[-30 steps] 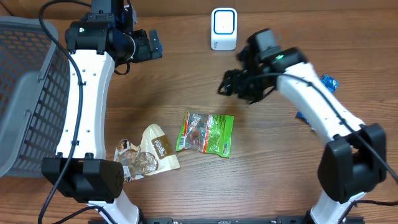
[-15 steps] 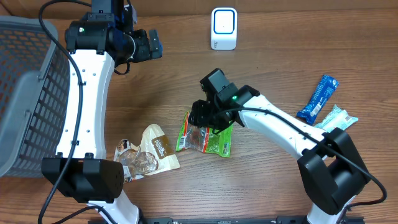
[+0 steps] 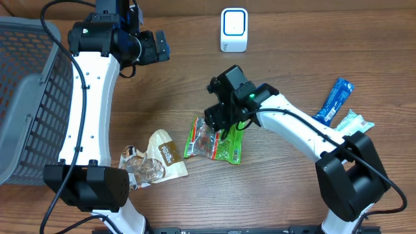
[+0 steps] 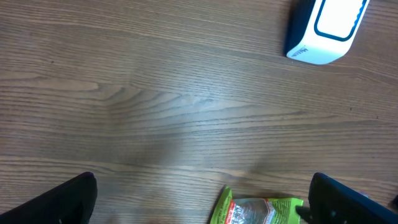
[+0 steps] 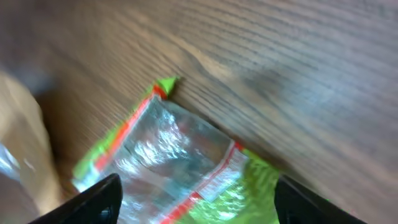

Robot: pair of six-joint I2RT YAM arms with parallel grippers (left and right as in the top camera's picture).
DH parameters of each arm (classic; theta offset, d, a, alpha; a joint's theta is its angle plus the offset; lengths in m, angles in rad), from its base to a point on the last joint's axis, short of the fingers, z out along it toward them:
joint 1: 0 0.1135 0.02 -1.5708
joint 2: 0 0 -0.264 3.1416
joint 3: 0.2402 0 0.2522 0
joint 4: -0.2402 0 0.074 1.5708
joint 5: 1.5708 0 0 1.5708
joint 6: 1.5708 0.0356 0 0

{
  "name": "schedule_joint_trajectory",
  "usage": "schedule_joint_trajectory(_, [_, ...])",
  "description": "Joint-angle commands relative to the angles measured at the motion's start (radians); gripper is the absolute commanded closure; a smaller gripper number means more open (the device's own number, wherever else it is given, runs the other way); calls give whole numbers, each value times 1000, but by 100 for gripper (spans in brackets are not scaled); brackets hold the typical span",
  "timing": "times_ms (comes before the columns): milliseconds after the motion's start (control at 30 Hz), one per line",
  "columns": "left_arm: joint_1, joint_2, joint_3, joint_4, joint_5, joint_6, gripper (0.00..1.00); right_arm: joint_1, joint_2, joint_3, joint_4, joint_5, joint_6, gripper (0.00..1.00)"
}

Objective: Scan the item barcode
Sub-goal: 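Move the right gripper left and grasp the green Haribo bag, then drag the Haribo bag right and lift it with the right gripper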

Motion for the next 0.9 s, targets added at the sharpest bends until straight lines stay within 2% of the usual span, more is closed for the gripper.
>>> schedule_joint_trajectory(0, [-4,2,14,0,-6,-10,0,7,-16,24,-18,-1,-404,21])
schedule_joint_trajectory(133, [-4,2,14,0,-6,-10,0,-5,-16,23,-32,-12,-512,18])
schedule_joint_trajectory(300, [-4,2,14,0,-6,-10,0,-29,-12,23,-36,-121,-632,16])
schedule_joint_trajectory(600, [-4,2,14,0,-6,-10,0,-39,132,23,-20,-200,-661,16])
schedule_joint_trajectory(700, [-4,2,14,0,-6,-10,0,-56,132,23,-10,-210,-655,24])
schedule_joint_trajectory(767, [-4,2,14,0,-6,-10,0,-72,143,23,7,-178,-591,48])
schedule_joint_trajectory(833, [-4,2,14,0,-6,-10,0,-83,160,21,6,-127,-530,64])
schedule_joint_trajectory(867, [-4,2,14,0,-6,-10,0,-89,169,21,3,-106,-497,69])
